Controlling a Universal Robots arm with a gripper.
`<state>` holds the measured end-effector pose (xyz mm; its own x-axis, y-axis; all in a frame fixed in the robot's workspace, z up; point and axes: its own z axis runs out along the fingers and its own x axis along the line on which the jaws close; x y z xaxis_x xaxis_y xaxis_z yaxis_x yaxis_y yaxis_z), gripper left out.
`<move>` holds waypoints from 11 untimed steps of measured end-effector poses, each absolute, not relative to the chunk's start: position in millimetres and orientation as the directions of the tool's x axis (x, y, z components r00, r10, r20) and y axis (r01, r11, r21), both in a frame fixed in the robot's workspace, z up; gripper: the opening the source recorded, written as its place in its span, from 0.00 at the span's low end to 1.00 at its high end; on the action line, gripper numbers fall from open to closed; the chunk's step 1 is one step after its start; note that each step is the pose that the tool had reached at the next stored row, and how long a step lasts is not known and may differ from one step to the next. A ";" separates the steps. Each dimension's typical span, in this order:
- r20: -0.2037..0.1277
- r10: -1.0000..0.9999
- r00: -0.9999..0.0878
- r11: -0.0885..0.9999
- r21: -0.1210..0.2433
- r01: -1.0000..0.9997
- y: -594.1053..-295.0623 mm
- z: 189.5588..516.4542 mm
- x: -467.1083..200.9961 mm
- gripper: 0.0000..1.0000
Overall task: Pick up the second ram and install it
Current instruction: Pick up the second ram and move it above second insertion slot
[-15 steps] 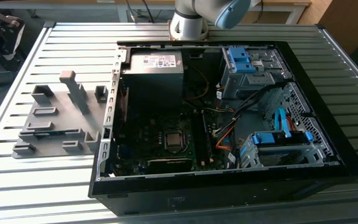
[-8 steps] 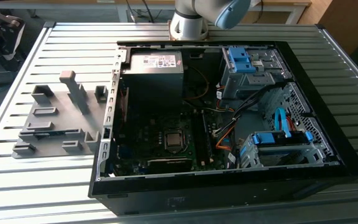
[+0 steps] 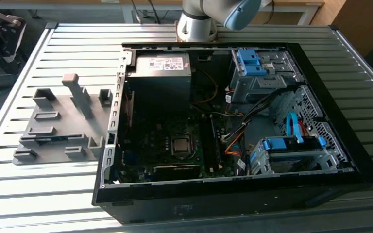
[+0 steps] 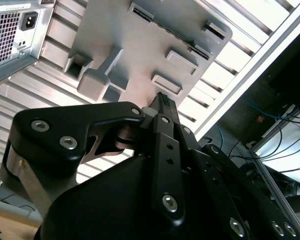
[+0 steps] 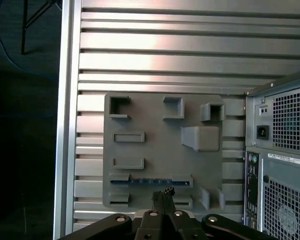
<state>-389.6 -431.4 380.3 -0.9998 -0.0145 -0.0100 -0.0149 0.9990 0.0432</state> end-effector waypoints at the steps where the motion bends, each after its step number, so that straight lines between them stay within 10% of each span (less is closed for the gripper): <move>1: -0.010 -0.023 -1.000 0.999 0.043 -0.023 -431.4 380.3 -389.6 0.11; 11: -0.010 -0.072 -0.997 0.996 0.043 -0.072 -431.4 380.3 -389.8 0.11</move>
<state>-389.8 -431.4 380.3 -0.9974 -0.0716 -0.0101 -0.0720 0.9965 0.0433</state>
